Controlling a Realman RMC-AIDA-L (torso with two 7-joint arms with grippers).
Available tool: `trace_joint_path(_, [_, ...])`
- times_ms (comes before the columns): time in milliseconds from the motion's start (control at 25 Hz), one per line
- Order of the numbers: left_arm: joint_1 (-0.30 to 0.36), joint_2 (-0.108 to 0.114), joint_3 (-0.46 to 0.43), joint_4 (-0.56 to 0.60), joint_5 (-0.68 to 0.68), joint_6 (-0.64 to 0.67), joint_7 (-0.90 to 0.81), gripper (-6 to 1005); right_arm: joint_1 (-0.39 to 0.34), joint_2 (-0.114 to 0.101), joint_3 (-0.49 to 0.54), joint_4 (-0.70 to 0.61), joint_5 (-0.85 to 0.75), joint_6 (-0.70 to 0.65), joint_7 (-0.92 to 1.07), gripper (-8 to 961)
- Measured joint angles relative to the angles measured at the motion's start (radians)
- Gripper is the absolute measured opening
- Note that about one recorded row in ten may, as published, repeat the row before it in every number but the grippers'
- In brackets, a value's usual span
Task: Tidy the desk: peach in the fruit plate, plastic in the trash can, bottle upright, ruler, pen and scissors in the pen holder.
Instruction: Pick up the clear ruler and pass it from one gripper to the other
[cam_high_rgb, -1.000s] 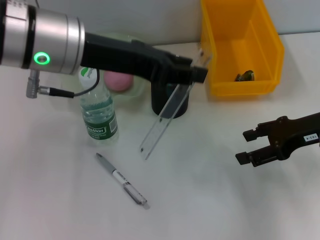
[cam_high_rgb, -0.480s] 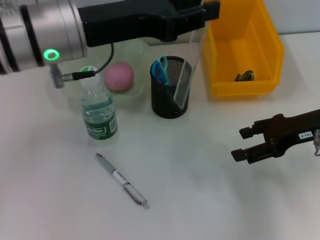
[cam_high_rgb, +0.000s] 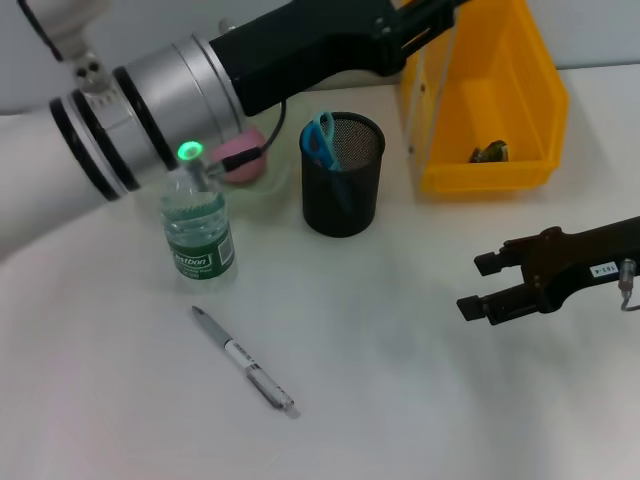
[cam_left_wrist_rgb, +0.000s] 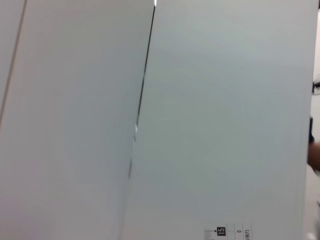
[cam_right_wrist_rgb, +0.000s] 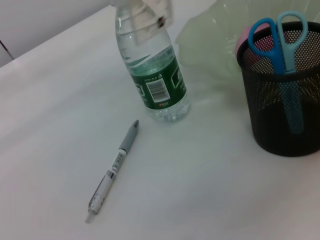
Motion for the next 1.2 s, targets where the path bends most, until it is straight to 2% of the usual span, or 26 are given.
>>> trace_joint_path(40, [0.005, 0.0, 0.036, -0.012, -0.078, -0.013, 0.078, 397, 0.0, 0.0, 0.0, 0.003, 0.0, 0.001, 0.0, 828])
trace_joint_path(80, [0.005, 0.0, 0.036, -0.012, -0.078, -0.013, 0.078, 397, 0.001, 0.0, 0.0, 0.006, -0.001, 0.002, 0.0, 828])
trace_joint_path(160, [0.016, -0.001, 0.126, -0.047, -0.318, -0.034, 0.297, 397, 0.001, 0.0, 0.0, 0.009, -0.001, 0.004, -0.002, 828])
trace_joint_path(240, [0.016, -0.001, 0.126, -0.047, -0.318, -0.034, 0.297, 397, 0.001, 0.0, 0.0, 0.009, -0.001, 0.006, -0.002, 828])
trace_joint_path(280, [0.017, -0.001, 0.165, -0.069, -0.431, -0.037, 0.404, 397, 0.001, 0.0, 0.0, 0.009, -0.001, 0.009, -0.002, 828])
trace_joint_path(320, [0.017, -0.001, 0.165, -0.069, -0.431, -0.037, 0.404, 397, 0.001, 0.0, -0.001, 0.009, -0.001, 0.012, -0.002, 828])
trace_joint_path(360, [0.006, -0.001, 0.274, -0.149, -0.723, -0.035, 0.672, 397, 0.001, 0.0, -0.001, 0.01, -0.001, 0.017, -0.003, 828])
trace_joint_path(400, [0.006, -0.001, 0.274, -0.149, -0.723, -0.035, 0.672, 397, 0.001, 0.0, -0.001, 0.01, -0.001, 0.017, -0.003, 828])
trace_joint_path(440, [-0.003, -0.002, 0.317, -0.176, -0.821, -0.031, 0.762, 397, 0.001, 0.0, -0.002, 0.011, -0.001, 0.017, -0.003, 828])
trace_joint_path(520, [-0.003, -0.002, 0.317, -0.176, -0.821, -0.031, 0.762, 397, 0.001, -0.001, -0.002, 0.013, -0.001, 0.019, -0.003, 829])
trace_joint_path(560, [-0.017, -0.001, 0.384, -0.212, -0.963, -0.024, 0.888, 397, 0.001, 0.0, -0.002, 0.014, -0.001, 0.024, -0.003, 829])
trace_joint_path(600, [-0.039, -0.001, 0.473, -0.252, -1.161, -0.008, 1.052, 397, 0.001, 0.0, -0.002, 0.014, -0.001, 0.024, -0.003, 829])
trace_joint_path(760, [-0.065, -0.002, 0.542, -0.279, -1.288, -0.002, 1.16, 397, 0.001, 0.001, -0.002, 0.02, -0.001, 0.027, -0.003, 829])
trace_joint_path(920, [-0.082, -0.001, 0.564, -0.299, -1.327, -0.001, 1.183, 397, 0.001, 0.004, 0.0, 0.02, -0.001, 0.028, -0.003, 829])
trace_joint_path(960, [-0.105, -0.002, 0.591, -0.324, -1.383, 0.0, 1.201, 397, 0.001, 0.01, 0.001, 0.018, -0.001, 0.034, -0.003, 829])
trace_joint_path(1200, [-0.104, -0.002, 0.593, -0.329, -1.392, 0.004, 1.21, 397, 0.0, 0.026, -0.001, 0.015, -0.001, 0.066, -0.017, 828])
